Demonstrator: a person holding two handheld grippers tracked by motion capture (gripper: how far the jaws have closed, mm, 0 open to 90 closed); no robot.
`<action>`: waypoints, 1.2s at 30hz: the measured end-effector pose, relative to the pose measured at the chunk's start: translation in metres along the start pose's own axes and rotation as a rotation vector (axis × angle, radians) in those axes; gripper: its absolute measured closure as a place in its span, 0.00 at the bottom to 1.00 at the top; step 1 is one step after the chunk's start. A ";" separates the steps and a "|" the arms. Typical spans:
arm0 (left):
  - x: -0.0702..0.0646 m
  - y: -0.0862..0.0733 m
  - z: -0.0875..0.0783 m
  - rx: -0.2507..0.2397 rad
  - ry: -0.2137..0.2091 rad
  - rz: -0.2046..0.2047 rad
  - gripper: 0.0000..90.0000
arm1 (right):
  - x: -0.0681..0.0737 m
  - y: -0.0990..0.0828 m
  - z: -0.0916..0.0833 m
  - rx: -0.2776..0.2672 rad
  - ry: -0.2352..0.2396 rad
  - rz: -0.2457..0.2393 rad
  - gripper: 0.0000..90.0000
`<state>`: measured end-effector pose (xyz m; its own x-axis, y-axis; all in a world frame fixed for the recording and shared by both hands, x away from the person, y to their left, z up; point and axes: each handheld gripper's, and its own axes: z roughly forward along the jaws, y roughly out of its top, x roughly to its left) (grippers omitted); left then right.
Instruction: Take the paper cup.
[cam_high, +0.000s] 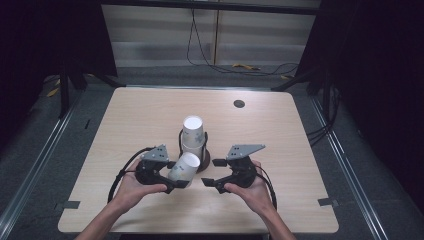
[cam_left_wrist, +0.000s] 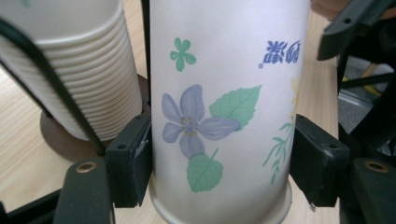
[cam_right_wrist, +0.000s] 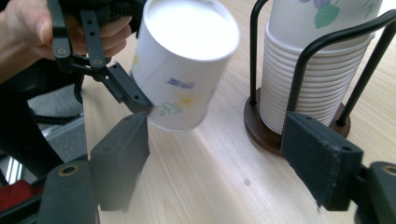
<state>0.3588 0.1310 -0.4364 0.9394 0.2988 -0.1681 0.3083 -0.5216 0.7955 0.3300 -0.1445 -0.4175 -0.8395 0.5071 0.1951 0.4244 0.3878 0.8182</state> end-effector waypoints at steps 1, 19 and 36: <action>0.000 0.000 0.000 0.000 0.000 0.000 0.34 | 0.000 0.000 0.000 0.000 0.000 0.000 0.25; 0.001 0.003 0.013 0.146 0.005 0.049 0.34 | 0.002 -0.002 0.013 0.140 0.012 -0.035 0.24; -0.008 0.000 0.016 0.220 0.018 0.105 0.35 | 0.007 0.009 0.027 0.304 0.047 -0.116 0.30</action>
<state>0.3537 0.1162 -0.4440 0.9659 0.2466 -0.0791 0.2359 -0.7117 0.6617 0.3374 -0.1169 -0.4230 -0.8997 0.4131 0.1407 0.4012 0.6561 0.6392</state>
